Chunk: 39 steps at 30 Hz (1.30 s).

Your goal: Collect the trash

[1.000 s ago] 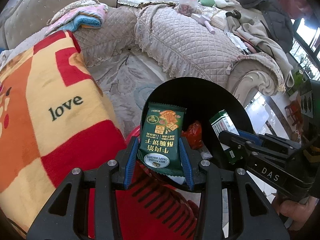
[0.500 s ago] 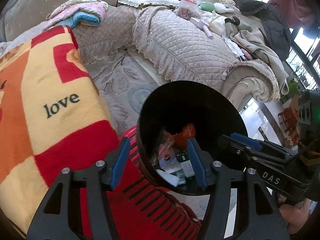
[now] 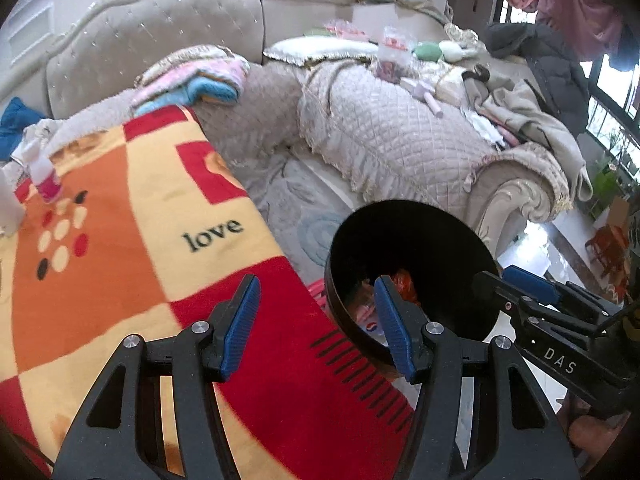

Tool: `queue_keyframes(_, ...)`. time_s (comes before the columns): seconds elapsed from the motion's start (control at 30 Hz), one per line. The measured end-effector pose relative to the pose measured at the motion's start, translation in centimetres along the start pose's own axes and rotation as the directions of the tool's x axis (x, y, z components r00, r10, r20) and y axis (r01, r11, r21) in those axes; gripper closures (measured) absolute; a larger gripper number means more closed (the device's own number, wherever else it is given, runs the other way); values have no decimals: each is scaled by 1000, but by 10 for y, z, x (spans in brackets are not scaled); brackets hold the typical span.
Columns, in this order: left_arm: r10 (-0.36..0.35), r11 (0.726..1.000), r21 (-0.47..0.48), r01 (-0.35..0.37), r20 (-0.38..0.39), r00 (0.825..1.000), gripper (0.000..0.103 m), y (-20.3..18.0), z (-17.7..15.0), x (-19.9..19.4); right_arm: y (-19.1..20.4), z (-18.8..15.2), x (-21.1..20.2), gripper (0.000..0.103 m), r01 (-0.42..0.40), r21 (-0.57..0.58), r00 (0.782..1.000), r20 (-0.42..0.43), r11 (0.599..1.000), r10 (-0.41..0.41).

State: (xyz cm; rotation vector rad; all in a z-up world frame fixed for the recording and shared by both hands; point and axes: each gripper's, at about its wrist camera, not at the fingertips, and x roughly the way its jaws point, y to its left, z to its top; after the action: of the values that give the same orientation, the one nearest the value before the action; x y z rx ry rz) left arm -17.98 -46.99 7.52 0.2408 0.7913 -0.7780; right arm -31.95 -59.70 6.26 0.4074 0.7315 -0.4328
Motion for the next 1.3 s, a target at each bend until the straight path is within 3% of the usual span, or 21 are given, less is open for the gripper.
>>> queue_keyframes(0.2,20,1000,-3,-19,85,996,45,4,0,-33,17,4,-29,56,21,-34,997,77,999,-18)
queue_keyframes(0.33,33,999,6,-34,144,989,45,3,-1,-52,28,5,-50,34,51,-61,988,151,997,-41)
queue_keyframes(0.87,62,998,-18,-59,223,973,45,17,-8,-85,54,7,-79,33,57,-89,976,214,994,-36)
queue_keyframes(1.3,80,997,-35,-74,229,970,45,28,-10,-91,60,7,-81,30,65,-94,976,213,993,-44)
